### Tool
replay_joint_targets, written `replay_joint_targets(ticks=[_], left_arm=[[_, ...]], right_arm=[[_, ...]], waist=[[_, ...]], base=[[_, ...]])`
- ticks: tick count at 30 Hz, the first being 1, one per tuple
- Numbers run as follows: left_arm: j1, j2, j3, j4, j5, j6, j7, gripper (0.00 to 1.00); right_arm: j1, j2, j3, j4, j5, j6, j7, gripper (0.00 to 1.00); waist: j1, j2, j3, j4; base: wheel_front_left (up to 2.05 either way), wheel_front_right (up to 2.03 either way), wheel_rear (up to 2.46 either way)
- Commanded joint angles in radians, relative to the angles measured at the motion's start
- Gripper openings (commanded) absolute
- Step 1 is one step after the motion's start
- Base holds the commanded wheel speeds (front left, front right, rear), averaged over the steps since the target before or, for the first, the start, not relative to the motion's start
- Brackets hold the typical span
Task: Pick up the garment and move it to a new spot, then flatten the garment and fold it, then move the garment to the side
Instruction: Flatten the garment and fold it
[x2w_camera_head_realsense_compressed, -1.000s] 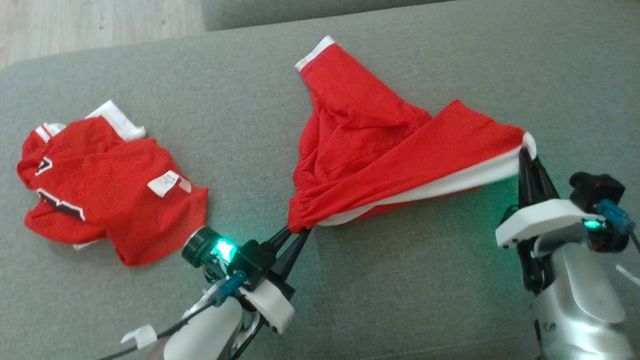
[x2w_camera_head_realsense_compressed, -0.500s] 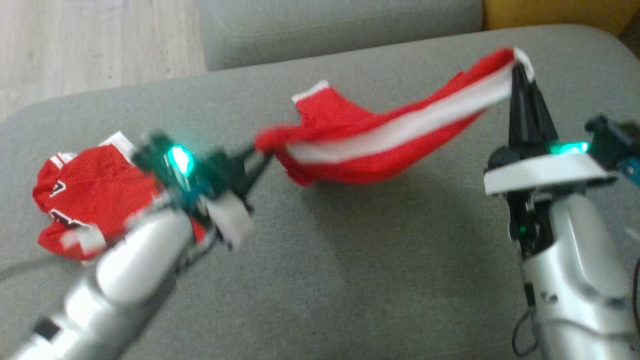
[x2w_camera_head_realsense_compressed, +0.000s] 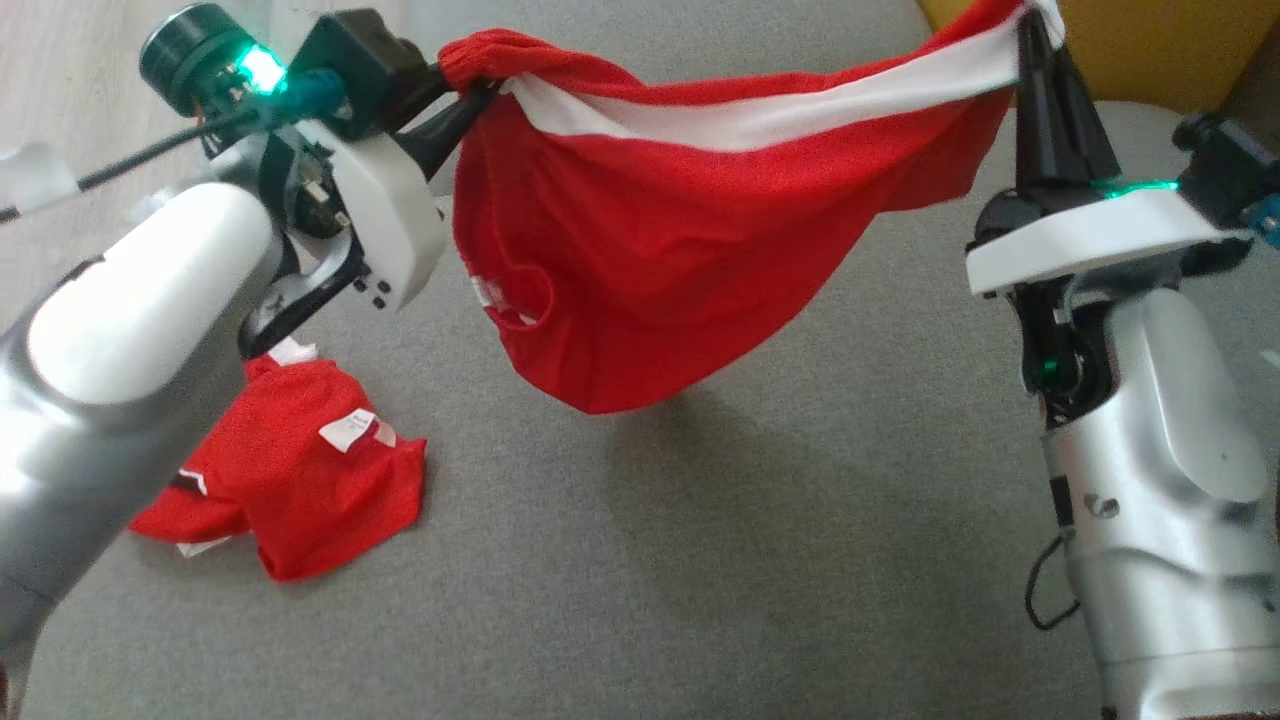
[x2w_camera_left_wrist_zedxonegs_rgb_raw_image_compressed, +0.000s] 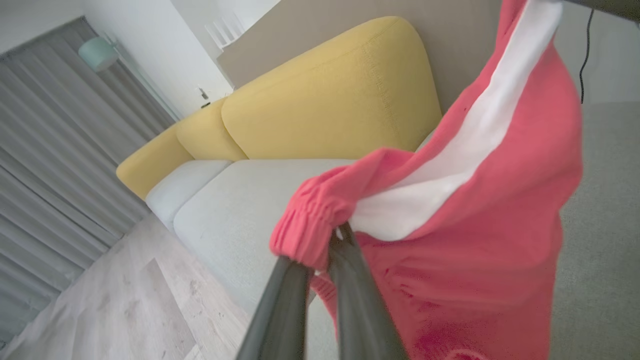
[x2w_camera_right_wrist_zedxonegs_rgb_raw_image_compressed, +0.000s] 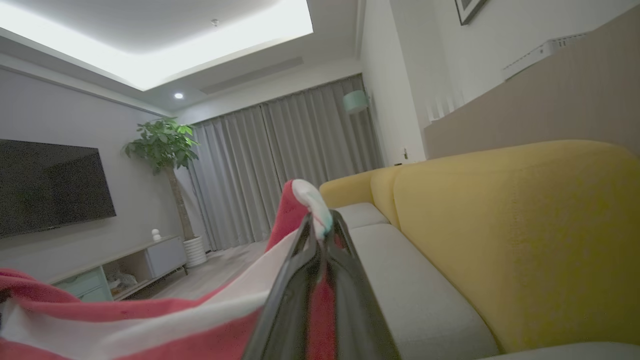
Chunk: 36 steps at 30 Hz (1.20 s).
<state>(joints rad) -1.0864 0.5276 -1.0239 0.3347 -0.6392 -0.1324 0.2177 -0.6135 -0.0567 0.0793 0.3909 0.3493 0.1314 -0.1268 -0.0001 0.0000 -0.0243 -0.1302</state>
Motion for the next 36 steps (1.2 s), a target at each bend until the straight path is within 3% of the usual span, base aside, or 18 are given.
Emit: replay_joint_targets(ticks=[1, 9, 14, 18, 22, 28, 36], left_arm=[[-0.084, 0.050, 0.028, 0.000, -0.046, 0.002, 0.013, 0.00], [-0.047, 0.077, -0.016, 0.003, -0.213, 0.002, 0.041, 0.00], [-0.042, 0.092, -0.011, 0.006, -0.247, 0.002, 0.039, 0.00], [-0.071, 0.092, 0.033, 0.041, -0.276, 0.033, 0.032, 0.00], [-0.136, 0.073, 0.076, 0.093, -0.303, 0.061, 0.047, 0.00], [-0.321, 0.029, 0.103, 0.213, -0.253, 0.087, 0.056, 0.00], [-0.566, -0.072, 0.152, 0.412, -0.150, 0.127, -0.159, 0.00]], right_arm=[[-0.020, 0.004, -0.004, 0.001, -0.019, -0.001, 0.011, 0.00], [0.015, 0.005, -0.065, 0.122, -0.013, -0.001, 0.113, 0.00], [0.013, 0.006, -0.055, 0.111, 0.008, -0.001, 0.128, 0.00], [-0.032, 0.006, -0.031, 0.089, 0.049, -0.001, 0.118, 0.00], [-0.146, 0.006, 0.020, 0.119, 0.112, -0.001, 0.105, 0.00], [-0.424, 0.006, 0.076, 0.232, 0.138, -0.001, 0.016, 0.00], [-0.708, 0.006, 0.011, 0.442, 0.049, -0.001, -0.130, 0.00]], waist=[[0.0001, 0.0000, -0.003, 0.001], [0.0001, 0.0000, -0.010, 0.006], [0.0001, 0.0000, -0.001, 0.008], [0.0001, 0.0000, 0.022, 0.000], [0.0001, 0.0000, 0.071, -0.016], [0.0001, 0.0000, 0.205, -0.028], [0.0001, 0.0000, 0.345, -0.038]], base=[[0.00, 0.00, 0.00], [0.00, 0.00, 0.00], [0.00, 0.00, 0.00], [0.00, 0.00, 0.00], [0.00, 0.00, 0.00], [0.00, 0.00, 0.00], [0.00, 0.00, 0.00]])
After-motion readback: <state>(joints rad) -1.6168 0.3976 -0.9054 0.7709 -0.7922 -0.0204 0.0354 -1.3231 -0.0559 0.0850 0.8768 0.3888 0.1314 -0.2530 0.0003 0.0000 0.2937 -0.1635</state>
